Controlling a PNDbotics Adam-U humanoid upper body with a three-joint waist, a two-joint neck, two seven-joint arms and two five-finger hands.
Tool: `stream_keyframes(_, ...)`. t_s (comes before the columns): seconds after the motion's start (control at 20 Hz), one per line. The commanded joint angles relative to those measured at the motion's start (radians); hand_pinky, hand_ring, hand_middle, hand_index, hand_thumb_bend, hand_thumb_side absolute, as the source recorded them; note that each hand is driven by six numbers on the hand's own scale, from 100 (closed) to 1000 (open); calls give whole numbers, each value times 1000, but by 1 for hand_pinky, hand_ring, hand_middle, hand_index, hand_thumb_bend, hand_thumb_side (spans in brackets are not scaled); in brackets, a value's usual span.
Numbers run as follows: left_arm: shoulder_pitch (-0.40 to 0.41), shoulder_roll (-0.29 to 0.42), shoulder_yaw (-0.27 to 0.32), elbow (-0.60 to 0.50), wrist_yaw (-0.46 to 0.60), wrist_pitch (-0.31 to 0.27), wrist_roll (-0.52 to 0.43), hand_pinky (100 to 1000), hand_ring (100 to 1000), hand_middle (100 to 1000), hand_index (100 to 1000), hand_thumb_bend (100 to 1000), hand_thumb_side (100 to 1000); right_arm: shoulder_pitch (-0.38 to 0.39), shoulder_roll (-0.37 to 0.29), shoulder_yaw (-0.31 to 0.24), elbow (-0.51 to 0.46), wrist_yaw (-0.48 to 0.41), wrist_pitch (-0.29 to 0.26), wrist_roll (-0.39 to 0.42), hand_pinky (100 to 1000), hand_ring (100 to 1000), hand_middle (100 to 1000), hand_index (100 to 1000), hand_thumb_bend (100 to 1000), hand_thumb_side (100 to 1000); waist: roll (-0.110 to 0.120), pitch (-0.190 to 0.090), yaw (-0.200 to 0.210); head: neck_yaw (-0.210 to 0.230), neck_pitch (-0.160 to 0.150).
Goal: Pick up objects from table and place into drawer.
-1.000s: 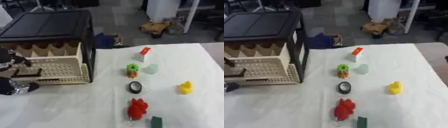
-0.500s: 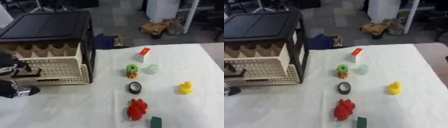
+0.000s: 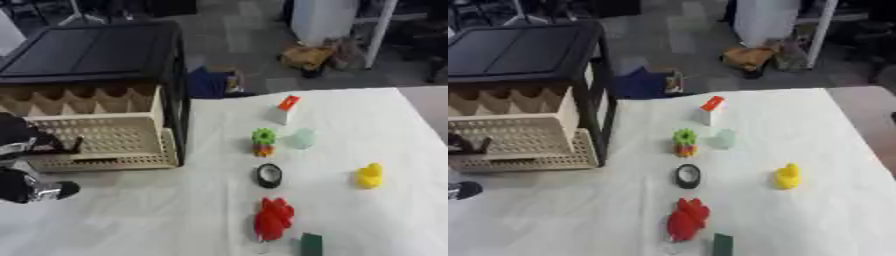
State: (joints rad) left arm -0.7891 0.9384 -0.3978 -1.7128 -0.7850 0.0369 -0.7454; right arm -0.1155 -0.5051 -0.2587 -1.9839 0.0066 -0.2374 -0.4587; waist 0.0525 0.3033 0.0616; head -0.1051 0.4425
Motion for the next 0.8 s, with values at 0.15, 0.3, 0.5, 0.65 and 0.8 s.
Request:
stream_keyframes(0.15, 2, 18, 5, 13, -7, -4, -6, 100, 100, 100, 855, 522, 1000, -11, -19, -11, -16, -5, -1, -4, 656, 619, 564, 909, 176, 742, -4, -18, -2, 4, -9)
stream_keyframes(0.3, 8, 18, 2, 22, -11, -6, -6, 100, 100, 100, 820, 521, 1000, -13, -18, -12, -16, -5, -1, -5, 656, 619, 564, 909, 175, 742, -5, -18, -3, 5, -11)
stream_keyframes(0.5, 16, 19, 3, 25, -12, -7, -2, 100, 100, 100, 790, 516, 1000, -14, -20, -12, -16, -5, -2, -7, 656, 620, 564, 908, 176, 745, -6, -18, -3, 5, -11)
stream_keyframes(0.65, 18, 22, 8, 20, -7, -1, 9, 100, 100, 100, 757, 495, 1000, -14, -20, -12, -16, -5, -2, -7, 656, 620, 564, 908, 175, 744, -6, -19, -1, 4, -11)
stream_keyframes(0.8, 23, 28, 15, 15, 1, 11, 23, 100, 100, 100, 732, 483, 1000, -15, -21, -12, -16, -5, -2, -8, 656, 620, 564, 908, 174, 744, -7, -20, -1, 4, -11)
